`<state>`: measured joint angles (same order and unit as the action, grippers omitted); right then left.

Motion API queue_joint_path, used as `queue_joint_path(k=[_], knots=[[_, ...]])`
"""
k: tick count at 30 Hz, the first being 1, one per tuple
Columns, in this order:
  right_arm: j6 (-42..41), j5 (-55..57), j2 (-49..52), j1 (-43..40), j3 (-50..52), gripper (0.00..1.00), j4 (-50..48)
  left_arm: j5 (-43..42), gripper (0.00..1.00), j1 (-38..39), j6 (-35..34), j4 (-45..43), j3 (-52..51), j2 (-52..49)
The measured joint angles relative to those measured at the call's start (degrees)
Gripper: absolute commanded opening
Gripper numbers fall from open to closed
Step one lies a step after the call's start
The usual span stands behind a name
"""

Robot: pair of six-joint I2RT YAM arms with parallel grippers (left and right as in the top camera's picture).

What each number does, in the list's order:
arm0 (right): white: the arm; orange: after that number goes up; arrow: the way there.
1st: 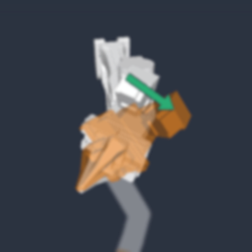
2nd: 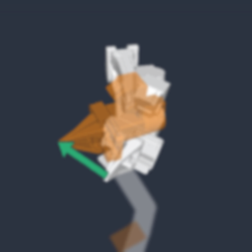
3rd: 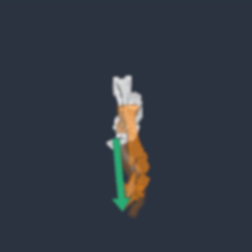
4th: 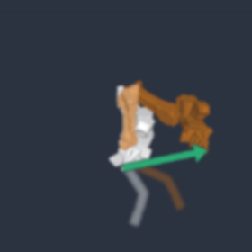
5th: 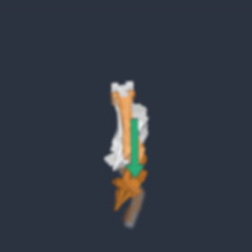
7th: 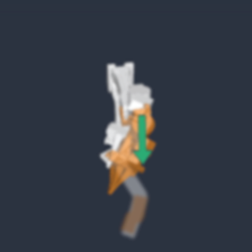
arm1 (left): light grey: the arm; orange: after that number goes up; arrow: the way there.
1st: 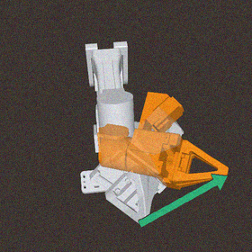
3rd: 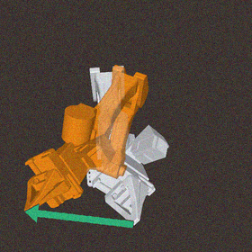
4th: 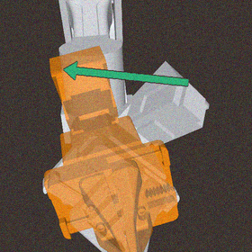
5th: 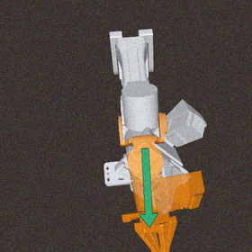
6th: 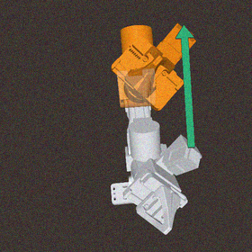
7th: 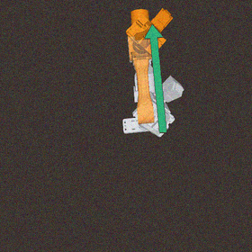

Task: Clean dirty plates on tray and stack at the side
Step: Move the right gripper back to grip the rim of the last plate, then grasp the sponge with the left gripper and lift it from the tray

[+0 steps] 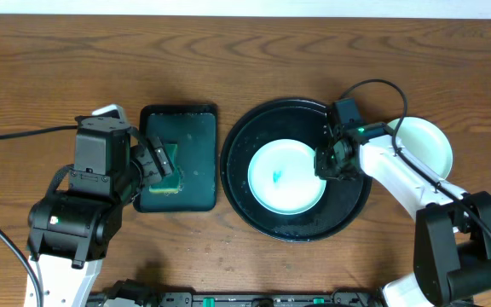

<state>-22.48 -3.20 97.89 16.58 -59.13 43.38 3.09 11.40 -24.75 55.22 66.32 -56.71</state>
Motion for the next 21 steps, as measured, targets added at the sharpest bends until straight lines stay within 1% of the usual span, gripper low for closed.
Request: queue_joint_path(k=[4, 5, 6, 7, 8, 12, 16, 21], knots=[[2.1, 0.4, -3.3, -0.7, -1.0, 0.31, 2.8, -2.3, 0.92, 0.0, 0.3, 0.4, -0.7, -1.7], [3.1, 0.5, -5.4, -0.8, -1.3, 0.31, 3.2, -3.2, 0.83, 0.0, 0.5, 0.5, -1.3, -2.8], [3.8, 0.5, -7.2, -0.8, -1.5, 0.32, 3.6, -3.9, 0.78, 0.0, 0.6, 0.5, -1.8, -4.0], [4.5, 0.6, -9.3, -0.7, -1.7, 0.32, 4.0, -4.5, 0.73, 0.0, 1.1, 0.5, -2.4, -5.5], [5.2, 0.6, -11.6, -0.7, -2.0, 0.32, 4.3, -4.8, 0.72, 0.0, 1.7, 0.3, -3.1, -7.1], [7.2, 0.7, -19.7, -0.4, -2.9, 0.33, 5.8, -5.2, 0.71, 0.0, 3.1, -0.2, -5.2, -15.5], [8.1, 0.7, -23.2, 0.6, -3.1, 0.34, 8.0, -5.2, 0.7, 0.0, 3.7, -2.7, -5.2, -24.5], [8.3, 0.7, -23.1, 0.7, -3.0, 0.34, 10.0, -3.1, 0.49, -0.6, 3.6, -10.4, -5.2, -34.8]])
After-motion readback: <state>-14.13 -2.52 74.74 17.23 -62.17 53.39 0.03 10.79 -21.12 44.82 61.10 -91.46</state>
